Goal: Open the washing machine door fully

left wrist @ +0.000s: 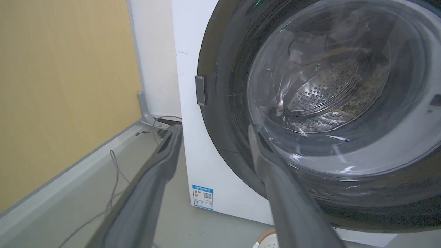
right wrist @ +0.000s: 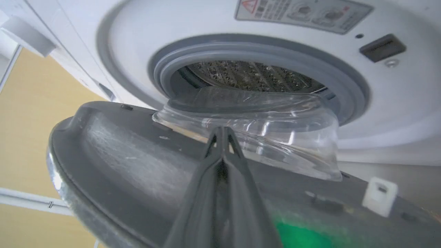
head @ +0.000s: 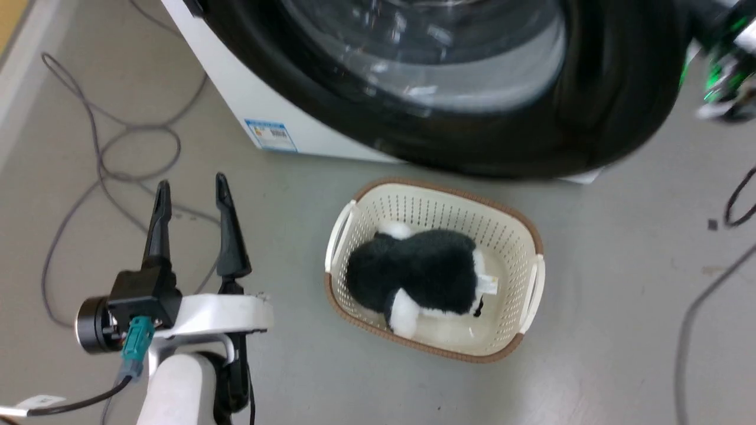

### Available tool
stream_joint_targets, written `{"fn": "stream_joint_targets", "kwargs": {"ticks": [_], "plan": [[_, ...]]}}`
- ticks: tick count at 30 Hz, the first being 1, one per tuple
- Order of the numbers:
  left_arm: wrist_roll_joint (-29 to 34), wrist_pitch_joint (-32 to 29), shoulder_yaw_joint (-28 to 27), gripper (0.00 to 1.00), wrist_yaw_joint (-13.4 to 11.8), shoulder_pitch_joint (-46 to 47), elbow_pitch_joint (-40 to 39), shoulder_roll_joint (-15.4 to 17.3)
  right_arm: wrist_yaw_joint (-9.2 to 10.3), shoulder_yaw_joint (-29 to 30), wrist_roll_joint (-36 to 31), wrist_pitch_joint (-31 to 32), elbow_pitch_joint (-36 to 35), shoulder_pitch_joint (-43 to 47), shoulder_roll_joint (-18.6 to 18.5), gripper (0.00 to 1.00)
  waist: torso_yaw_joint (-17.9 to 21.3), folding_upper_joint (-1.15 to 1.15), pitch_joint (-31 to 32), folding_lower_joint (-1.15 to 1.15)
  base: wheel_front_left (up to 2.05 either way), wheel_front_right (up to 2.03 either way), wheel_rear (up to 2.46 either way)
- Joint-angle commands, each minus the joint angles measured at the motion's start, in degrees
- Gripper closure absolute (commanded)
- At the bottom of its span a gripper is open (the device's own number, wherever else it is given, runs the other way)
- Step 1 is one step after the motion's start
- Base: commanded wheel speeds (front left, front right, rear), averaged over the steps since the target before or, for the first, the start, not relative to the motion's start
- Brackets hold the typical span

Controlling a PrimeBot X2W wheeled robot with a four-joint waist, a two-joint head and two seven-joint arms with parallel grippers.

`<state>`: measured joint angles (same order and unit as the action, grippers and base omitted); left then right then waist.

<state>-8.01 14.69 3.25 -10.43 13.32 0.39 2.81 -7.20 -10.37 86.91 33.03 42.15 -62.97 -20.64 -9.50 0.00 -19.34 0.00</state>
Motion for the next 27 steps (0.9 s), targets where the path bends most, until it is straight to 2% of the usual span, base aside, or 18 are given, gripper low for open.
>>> {"fn": "stream_joint_targets", "kwargs": {"ticks": [1,11,27], "plan": [[0.0,0.3,-0.2,0.0,0.0,-1.1,0.3,0.1,-0.29,-0.8,0.2,0.5,-0.2,3.1,1.1,1.0,0.4,0.0,1.5,0.0,0.0,0.0,0.0],[0.7,0.3,-1.1,0.0,0.6,-4.8,1.0,0.1,-0.29,-3.2,1.0,3.3,-5.0,14.2,1.8,1.0,2.0,0.0,6.5,0.0,0.0,0.0,0.0],[1.8,0.3,-1.3,0.0,2.0,-9.1,2.8,0.1,-0.29,-7.4,3.1,6.7,-21.6,32.1,4.6,1.0,2.8,0.0,12.4,0.0,0.0,0.0,0.0]]}}
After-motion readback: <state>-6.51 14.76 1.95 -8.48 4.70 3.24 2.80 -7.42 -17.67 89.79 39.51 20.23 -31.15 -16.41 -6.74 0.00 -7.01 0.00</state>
